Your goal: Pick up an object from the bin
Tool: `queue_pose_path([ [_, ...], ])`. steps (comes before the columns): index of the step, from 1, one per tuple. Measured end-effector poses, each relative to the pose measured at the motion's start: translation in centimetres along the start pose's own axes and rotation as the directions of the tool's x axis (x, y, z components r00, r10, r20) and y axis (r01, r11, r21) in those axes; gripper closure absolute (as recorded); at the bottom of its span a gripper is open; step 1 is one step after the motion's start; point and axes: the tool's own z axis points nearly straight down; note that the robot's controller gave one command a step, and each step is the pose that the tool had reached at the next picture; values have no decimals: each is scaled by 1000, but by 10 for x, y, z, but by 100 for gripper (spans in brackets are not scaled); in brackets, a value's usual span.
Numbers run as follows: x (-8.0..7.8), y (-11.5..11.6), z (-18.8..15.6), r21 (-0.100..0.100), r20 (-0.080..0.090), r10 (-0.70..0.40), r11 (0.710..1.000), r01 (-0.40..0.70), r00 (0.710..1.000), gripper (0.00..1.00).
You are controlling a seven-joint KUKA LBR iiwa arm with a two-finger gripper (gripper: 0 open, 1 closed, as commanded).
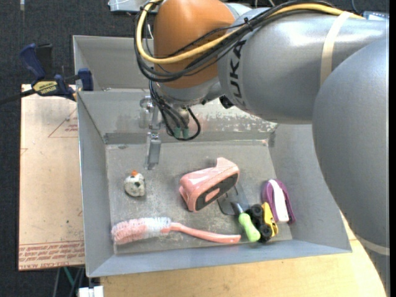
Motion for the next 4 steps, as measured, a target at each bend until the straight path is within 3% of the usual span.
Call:
queue_pose_path([
  [1,0,0,0,0,0,0,1000,0,1000,0],
  [2,25,21,0,-1,1,-96,995,96,995,0],
  [3,6,12,77,0,-2,-15,1000,15,1000,0],
  [4,21,26,63,-5,12,-102,995,102,995,0],
])
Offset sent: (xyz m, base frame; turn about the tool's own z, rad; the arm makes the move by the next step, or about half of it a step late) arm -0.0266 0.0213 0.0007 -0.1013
